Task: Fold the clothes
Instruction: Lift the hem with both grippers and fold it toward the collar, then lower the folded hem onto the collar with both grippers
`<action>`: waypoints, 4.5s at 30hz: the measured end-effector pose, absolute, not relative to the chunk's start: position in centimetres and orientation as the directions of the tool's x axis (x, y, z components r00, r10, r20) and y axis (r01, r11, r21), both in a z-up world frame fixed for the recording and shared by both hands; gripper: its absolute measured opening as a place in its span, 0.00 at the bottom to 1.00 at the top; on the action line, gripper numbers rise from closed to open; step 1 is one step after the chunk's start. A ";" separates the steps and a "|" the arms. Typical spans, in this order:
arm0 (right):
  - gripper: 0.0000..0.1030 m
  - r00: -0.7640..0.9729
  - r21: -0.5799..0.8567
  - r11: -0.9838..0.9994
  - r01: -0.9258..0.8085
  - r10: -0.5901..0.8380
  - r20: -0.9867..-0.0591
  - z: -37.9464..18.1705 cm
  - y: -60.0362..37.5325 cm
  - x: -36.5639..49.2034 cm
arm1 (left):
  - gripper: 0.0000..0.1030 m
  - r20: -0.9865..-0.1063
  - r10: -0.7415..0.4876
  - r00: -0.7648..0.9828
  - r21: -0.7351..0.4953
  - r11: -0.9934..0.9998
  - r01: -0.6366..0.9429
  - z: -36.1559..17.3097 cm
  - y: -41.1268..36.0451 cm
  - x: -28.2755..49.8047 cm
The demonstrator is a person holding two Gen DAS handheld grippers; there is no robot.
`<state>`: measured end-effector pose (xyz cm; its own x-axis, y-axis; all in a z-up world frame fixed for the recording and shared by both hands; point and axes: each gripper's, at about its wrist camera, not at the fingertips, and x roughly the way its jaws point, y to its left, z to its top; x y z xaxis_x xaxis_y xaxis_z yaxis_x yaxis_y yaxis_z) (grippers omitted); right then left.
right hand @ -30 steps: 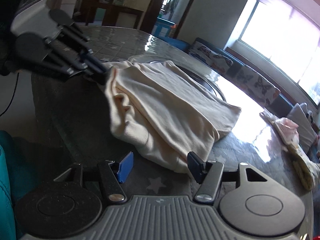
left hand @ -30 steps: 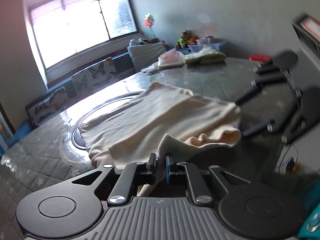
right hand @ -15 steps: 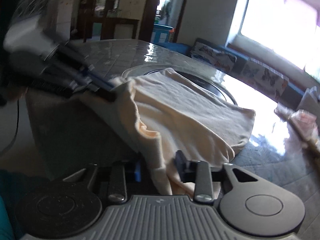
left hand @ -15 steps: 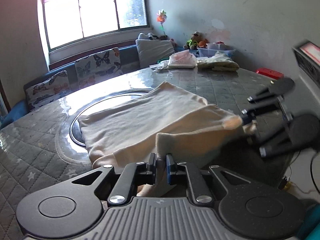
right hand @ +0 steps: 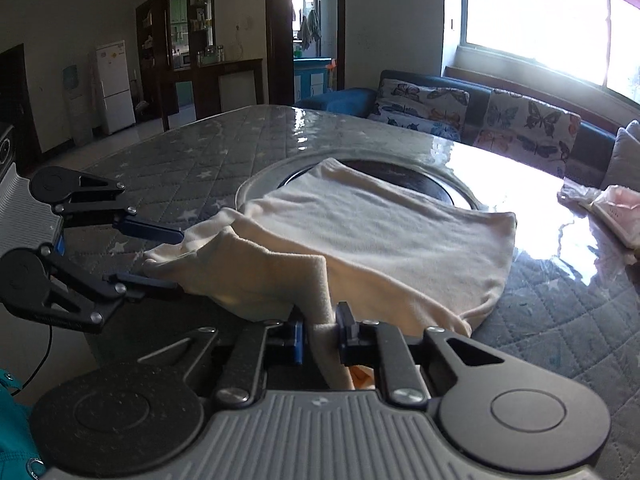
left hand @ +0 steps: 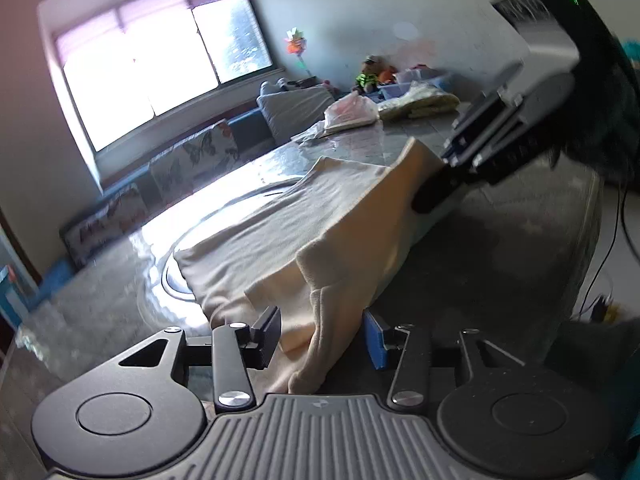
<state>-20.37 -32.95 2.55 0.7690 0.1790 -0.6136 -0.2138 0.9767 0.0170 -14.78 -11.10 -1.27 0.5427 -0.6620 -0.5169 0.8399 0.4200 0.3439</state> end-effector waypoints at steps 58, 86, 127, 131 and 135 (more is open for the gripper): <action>0.09 0.818 -0.058 0.989 -0.140 0.082 -0.570 6.7 -36.1 -15.4 | 0.09 -0.563 -0.635 0.529 0.273 0.461 0.844 2.1 -17.3 -4.9; 0.23 0.779 0.085 0.987 0.138 -0.055 -0.624 0.2 -40.5 -14.2 | 0.32 -0.594 -0.534 0.602 0.134 0.672 0.728 1.0 -16.4 -4.7; 0.42 0.757 0.010 0.999 -0.035 0.033 -0.653 0.9 -31.8 -4.1 | 0.39 -0.609 -0.491 0.622 0.080 0.743 0.664 0.1 -15.5 -5.7; 0.46 0.732 -0.021 0.997 -0.068 0.035 -0.681 0.3 -30.7 -2.8 | 0.39 -0.615 -0.485 0.622 0.077 0.748 0.659 -0.3 -15.4 -5.8; 0.53 0.728 -0.018 0.999 -0.038 0.016 -0.685 0.0 -30.8 -1.7 | 0.40 -0.618 -0.484 0.620 0.062 0.756 0.652 -0.4 -15.0 -5.8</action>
